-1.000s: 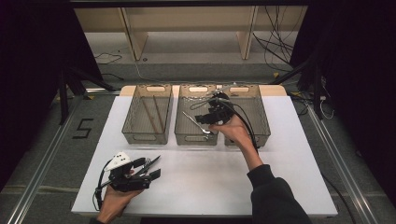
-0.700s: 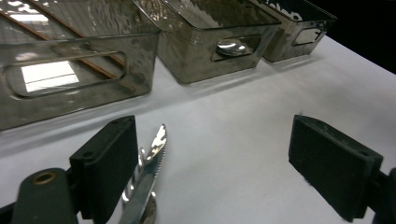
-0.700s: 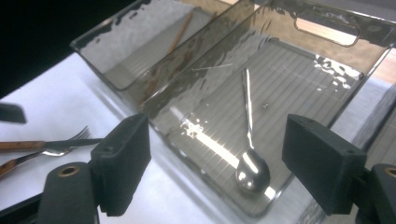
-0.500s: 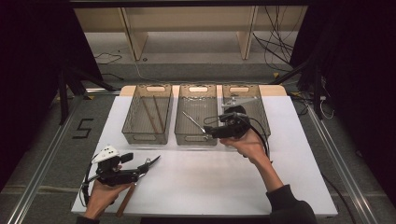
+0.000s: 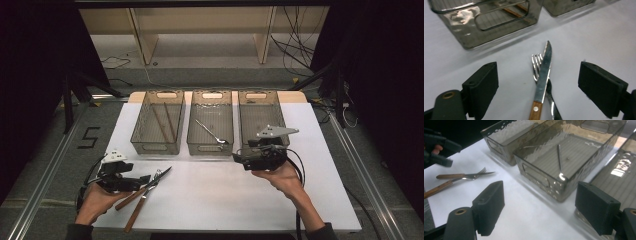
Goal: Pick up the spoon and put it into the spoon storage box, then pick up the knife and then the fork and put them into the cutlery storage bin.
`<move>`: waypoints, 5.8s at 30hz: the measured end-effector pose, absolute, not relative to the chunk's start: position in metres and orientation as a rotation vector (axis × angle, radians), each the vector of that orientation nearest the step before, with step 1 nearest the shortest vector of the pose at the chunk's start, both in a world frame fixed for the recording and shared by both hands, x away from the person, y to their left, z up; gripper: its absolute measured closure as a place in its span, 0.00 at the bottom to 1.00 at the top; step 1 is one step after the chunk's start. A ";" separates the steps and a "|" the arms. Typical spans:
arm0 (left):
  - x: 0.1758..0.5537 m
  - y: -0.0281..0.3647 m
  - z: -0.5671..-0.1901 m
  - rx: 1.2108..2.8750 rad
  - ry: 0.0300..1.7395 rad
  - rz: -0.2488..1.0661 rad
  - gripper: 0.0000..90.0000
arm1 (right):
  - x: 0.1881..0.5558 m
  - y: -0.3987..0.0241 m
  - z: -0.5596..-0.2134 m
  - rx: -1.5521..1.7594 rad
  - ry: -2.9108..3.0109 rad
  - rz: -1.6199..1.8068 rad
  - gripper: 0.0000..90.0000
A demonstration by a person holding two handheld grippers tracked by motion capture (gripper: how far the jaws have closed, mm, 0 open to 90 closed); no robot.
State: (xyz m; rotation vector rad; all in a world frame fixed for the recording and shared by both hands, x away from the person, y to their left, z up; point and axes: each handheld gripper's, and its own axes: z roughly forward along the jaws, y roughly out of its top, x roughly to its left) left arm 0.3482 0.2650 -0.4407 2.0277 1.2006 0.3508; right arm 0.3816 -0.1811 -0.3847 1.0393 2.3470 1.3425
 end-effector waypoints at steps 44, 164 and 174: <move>0.345 0.265 -0.456 2.361 1.235 0.292 0.31 | 0.330 -0.207 -0.443 1.034 2.319 1.410 0.26; 0.352 0.122 -0.410 2.565 0.547 0.052 0.84 | 0.292 -0.125 -0.421 0.422 2.326 1.231 0.30; 0.344 0.108 -0.411 2.609 0.489 0.018 0.84 | 0.284 -0.107 -0.433 0.290 2.343 1.134 0.31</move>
